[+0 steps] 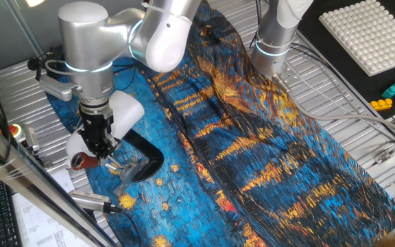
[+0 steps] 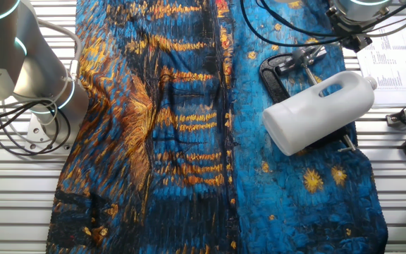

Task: Push down the lever

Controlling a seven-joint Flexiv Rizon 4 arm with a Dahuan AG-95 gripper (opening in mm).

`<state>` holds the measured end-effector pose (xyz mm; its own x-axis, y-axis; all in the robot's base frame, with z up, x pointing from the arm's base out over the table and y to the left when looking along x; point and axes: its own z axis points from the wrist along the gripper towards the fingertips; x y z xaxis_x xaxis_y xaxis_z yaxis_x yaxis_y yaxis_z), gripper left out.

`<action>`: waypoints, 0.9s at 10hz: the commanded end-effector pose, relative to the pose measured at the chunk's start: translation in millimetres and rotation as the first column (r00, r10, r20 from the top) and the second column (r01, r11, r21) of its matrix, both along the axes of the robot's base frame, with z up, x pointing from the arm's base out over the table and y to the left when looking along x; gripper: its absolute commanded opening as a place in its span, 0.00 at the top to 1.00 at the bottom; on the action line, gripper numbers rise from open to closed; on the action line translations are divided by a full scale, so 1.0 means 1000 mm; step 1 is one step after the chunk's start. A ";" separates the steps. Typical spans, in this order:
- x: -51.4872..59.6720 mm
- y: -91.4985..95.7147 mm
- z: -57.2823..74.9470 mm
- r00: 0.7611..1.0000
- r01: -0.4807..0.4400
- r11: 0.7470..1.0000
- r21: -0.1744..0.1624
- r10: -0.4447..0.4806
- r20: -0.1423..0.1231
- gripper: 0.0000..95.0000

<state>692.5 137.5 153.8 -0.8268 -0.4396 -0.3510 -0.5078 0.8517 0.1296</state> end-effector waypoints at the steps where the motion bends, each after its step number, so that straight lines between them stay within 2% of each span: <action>1: 0.000 0.000 0.003 1.000 -0.001 1.000 -0.009 0.000 -0.019 1.00; 4: -0.008 -0.005 -0.003 1.000 -0.003 1.000 -0.009 0.002 -0.022 1.00; 5: -0.010 -0.004 0.002 1.000 0.005 1.000 -0.004 -0.005 -0.030 1.00; 6: -0.010 -0.002 0.010 0.999 0.013 1.000 -0.007 -0.013 -0.052 1.00; 8: -0.011 -0.003 0.010 0.998 -0.001 0.999 -0.039 -0.002 -0.066 1.00; 9: -0.012 -0.003 0.009 0.997 -0.021 0.999 -0.038 0.018 -0.076 0.60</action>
<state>683.2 135.0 160.0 -0.8519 -0.4528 -0.2633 -0.4967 0.8579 0.1317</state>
